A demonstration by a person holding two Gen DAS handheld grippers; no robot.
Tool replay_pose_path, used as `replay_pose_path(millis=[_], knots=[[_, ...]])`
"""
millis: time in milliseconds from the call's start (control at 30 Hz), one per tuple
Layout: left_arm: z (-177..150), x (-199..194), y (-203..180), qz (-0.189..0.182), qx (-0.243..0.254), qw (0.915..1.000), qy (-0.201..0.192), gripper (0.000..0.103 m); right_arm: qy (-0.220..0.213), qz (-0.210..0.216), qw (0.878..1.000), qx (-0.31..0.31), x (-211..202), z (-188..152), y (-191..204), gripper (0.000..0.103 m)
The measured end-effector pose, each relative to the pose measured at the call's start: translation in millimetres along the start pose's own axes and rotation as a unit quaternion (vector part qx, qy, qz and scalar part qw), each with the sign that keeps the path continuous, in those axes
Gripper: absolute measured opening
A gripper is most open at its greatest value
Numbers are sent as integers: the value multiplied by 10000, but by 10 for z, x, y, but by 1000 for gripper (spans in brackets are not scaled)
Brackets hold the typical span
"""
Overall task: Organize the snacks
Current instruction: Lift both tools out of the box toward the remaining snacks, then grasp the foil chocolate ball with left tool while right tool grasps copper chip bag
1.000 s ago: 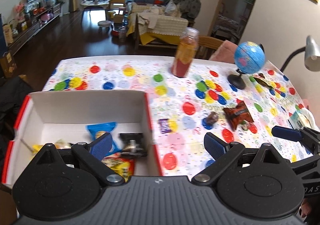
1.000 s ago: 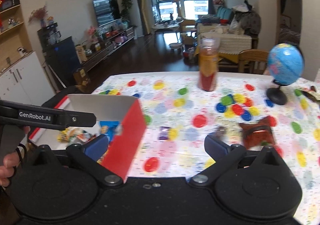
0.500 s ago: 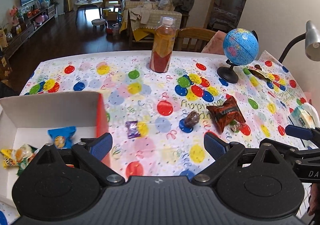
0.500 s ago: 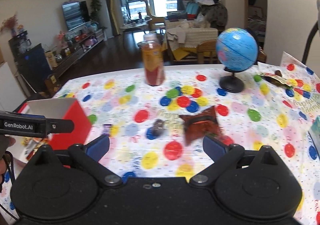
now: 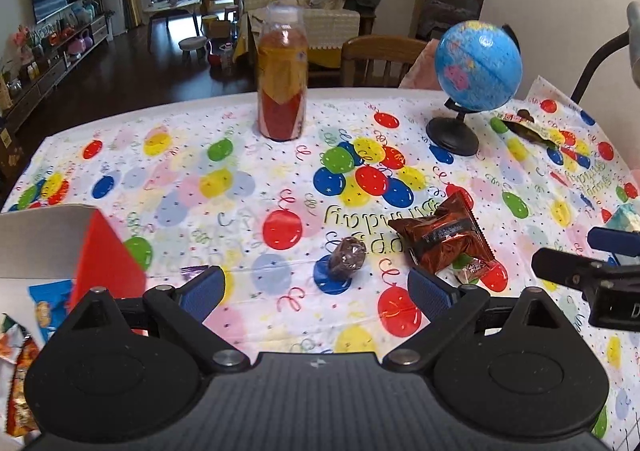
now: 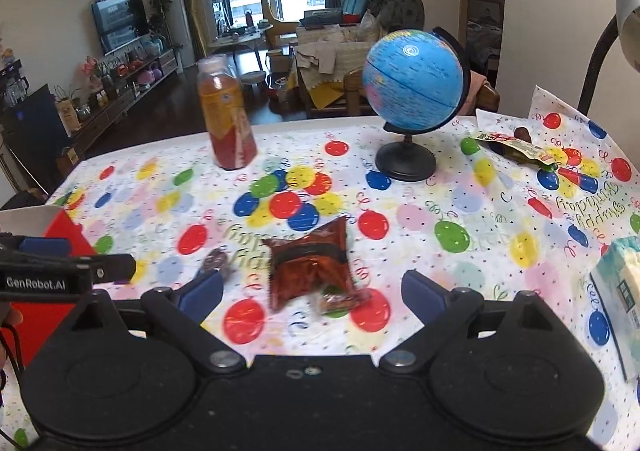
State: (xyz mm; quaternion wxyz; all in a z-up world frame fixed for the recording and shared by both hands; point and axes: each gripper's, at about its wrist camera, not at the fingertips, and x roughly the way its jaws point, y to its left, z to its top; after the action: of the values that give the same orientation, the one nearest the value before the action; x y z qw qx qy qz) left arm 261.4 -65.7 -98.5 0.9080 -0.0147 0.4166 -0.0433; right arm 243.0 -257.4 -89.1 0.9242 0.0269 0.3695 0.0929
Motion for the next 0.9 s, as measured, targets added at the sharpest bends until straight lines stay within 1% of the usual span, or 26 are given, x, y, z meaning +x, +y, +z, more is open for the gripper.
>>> replay_pose_path(millis=[67, 233, 300, 467, 567, 700, 767, 800, 867, 900], knots=[[18, 106, -38, 31, 6, 10000, 54, 99, 73, 21, 10000, 3, 91, 34, -57, 92], [58, 398, -102, 152, 1, 9995, 259, 98, 249, 88, 9996, 105, 374, 114, -154, 92], [65, 515, -120, 140, 22, 9992, 383, 98, 337, 105, 9993, 141, 507, 136, -170, 92], [62, 746, -153, 149, 45, 9984, 537, 98, 561, 200, 9980, 191, 818, 157, -173, 92], [67, 857, -162, 123, 52, 9982, 589, 98, 666, 216, 9974, 168, 969, 158, -164, 92], [77, 958, -190, 153, 164, 9984, 527, 97, 776, 236, 9965, 222, 1133, 158, -162, 92], [77, 1005, -203, 131, 204, 9982, 550, 91, 823, 254, 9960, 229, 1199, 147, -150, 92], [80, 1037, -208, 118, 217, 9980, 585, 87, 848, 237, 9959, 217, 1231, 140, -139, 92], [75, 1088, -216, 114, 226, 9977, 636, 82, 891, 228, 9955, 229, 1291, 132, -128, 92], [71, 1111, -215, 93, 217, 9976, 658, 78, 909, 231, 9953, 244, 1316, 131, -122, 92]])
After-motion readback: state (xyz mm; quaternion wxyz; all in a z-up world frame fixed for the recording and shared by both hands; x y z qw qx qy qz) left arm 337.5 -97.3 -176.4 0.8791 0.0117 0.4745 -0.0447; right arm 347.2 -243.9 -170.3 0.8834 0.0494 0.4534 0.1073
